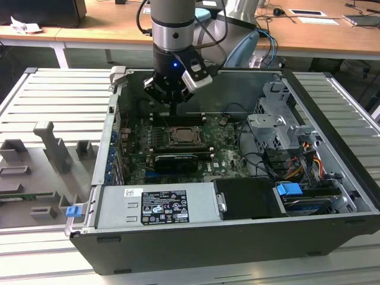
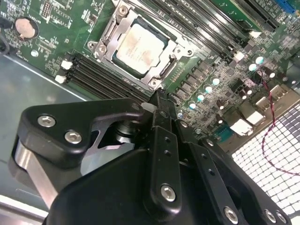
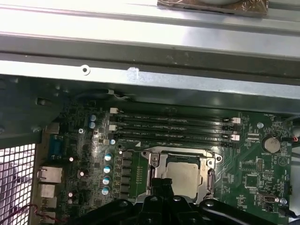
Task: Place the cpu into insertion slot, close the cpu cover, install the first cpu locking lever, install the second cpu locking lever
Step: 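Install the first cpu locking lever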
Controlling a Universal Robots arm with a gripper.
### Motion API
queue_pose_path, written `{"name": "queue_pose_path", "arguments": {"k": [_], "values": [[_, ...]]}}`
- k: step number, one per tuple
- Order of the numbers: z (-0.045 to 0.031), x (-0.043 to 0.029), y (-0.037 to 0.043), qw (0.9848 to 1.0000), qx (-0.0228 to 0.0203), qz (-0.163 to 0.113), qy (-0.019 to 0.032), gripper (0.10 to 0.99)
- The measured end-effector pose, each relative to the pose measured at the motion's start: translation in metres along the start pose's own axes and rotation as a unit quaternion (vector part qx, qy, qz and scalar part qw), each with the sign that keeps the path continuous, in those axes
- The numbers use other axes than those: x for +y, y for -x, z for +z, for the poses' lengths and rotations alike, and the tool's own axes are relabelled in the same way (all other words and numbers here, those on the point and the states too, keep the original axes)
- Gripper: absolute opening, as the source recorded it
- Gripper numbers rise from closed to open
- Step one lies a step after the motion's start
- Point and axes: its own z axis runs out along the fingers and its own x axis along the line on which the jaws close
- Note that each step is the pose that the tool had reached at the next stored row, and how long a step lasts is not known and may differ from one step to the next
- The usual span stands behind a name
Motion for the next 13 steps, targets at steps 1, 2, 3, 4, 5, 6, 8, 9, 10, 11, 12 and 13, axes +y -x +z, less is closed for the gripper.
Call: {"name": "queue_pose_path", "arguments": {"k": [1,2,3,4,5,6,8,9,10,11,12,13], "values": [[0.0003,0.0,-0.0002,1.0,-0.0001,0.002,0.0,0.106],[0.0004,0.0,-0.0005,1.0,-0.0002,0.002,-0.0001,0.106],[0.0006,0.0,-0.001,1.0,-0.0004,0.002,0.0,0.106],[0.0007,0.0001,-0.0018,1.0,-0.0006,0.002,0.0,0.106],[0.0008,0.0002,-0.0024,1.0,-0.0007,0.002,0.0,0.106],[0.0007,0.0002,-0.0034,1.0,-0.0007,0.002,0.0,0.106],[0.001,0.0005,-0.008,1.0,-0.0008,0.002,0.0,0.106],[0.0012,0.0006,-0.0102,1.0,-0.0008,0.002,0.0,0.106],[0.0013,0.0007,-0.0126,1.0,-0.0007,0.002,-0.0001,0.106],[0.0014,0.0011,-0.0184,1.0,-0.0008,0.002,0.0,0.106],[0.0016,0.0014,-0.0245,1.0,-0.0008,0.002,0.0,0.106],[0.0025,0.0018,-0.0297,1.0,-0.0008,0.002,0.0,0.106]]}}
